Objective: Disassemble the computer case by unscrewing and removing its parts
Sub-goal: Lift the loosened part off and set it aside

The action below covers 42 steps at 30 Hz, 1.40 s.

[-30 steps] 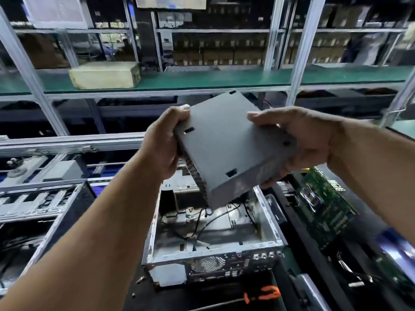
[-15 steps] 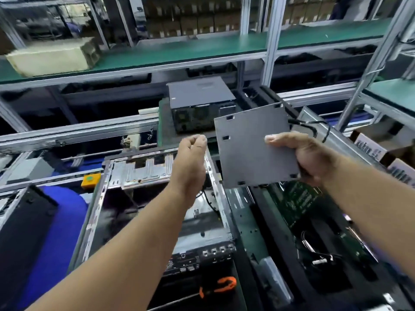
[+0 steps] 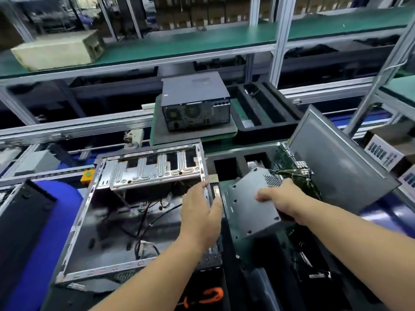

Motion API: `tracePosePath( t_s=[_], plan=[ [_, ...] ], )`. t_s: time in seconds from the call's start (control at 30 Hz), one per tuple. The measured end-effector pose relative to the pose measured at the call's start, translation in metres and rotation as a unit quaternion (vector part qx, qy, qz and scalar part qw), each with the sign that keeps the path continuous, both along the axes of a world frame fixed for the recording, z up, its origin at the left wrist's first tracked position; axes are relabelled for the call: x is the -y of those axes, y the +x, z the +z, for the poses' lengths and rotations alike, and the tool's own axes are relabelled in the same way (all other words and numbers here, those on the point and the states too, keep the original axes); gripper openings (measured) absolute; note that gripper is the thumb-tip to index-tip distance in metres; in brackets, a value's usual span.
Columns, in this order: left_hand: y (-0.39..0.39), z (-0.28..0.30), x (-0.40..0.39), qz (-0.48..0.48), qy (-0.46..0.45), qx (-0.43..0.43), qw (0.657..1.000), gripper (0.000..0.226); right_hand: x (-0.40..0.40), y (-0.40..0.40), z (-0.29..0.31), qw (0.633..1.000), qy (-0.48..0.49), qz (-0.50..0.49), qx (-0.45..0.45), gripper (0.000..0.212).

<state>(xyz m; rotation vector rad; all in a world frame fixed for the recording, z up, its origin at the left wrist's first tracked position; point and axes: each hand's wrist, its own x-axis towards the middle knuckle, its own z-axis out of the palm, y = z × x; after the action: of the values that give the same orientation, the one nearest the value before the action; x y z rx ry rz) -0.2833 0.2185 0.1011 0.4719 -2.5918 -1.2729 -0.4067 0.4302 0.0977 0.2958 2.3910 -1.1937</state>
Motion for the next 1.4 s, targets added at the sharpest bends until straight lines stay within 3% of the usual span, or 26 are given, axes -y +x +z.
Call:
tracePosePath(
  t_s=[0.3, 0.5, 0.9, 1.07, 1.23, 1.4],
  plan=[
    [0.004, -0.001, -0.002, 0.001, -0.068, -0.019, 0.998, 0.057, 0.032, -0.009, -0.022, 0.994, 0.102, 0.028, 0.012, 0.131],
    [0.005, 0.001, -0.001, 0.012, -0.051, -0.027, 0.998, 0.055, 0.049, 0.000, -0.022, 0.984, 0.169, 0.053, 0.015, 0.116],
    [0.006, 0.002, 0.000, 0.019, -0.038, -0.035, 0.998, 0.043, 0.034, 0.034, -0.015, 0.967, 0.246, 0.067, -0.021, 0.116],
    [0.007, 0.005, 0.001, 0.028, -0.015, -0.034, 0.999, 0.052, 0.042, 0.047, -0.018, 0.954, 0.285, 0.080, -0.052, 0.112],
    [0.008, 0.003, 0.002, 0.037, -0.002, -0.035, 0.999, 0.053, 0.047, 0.053, -0.027, 0.949, 0.309, 0.068, -0.010, 0.123],
    [0.009, 0.002, 0.003, 0.029, -0.005, -0.036, 0.999, 0.050, 0.056, 0.052, -0.031, 0.949, 0.311, 0.042, -0.015, 0.121]
  ],
)
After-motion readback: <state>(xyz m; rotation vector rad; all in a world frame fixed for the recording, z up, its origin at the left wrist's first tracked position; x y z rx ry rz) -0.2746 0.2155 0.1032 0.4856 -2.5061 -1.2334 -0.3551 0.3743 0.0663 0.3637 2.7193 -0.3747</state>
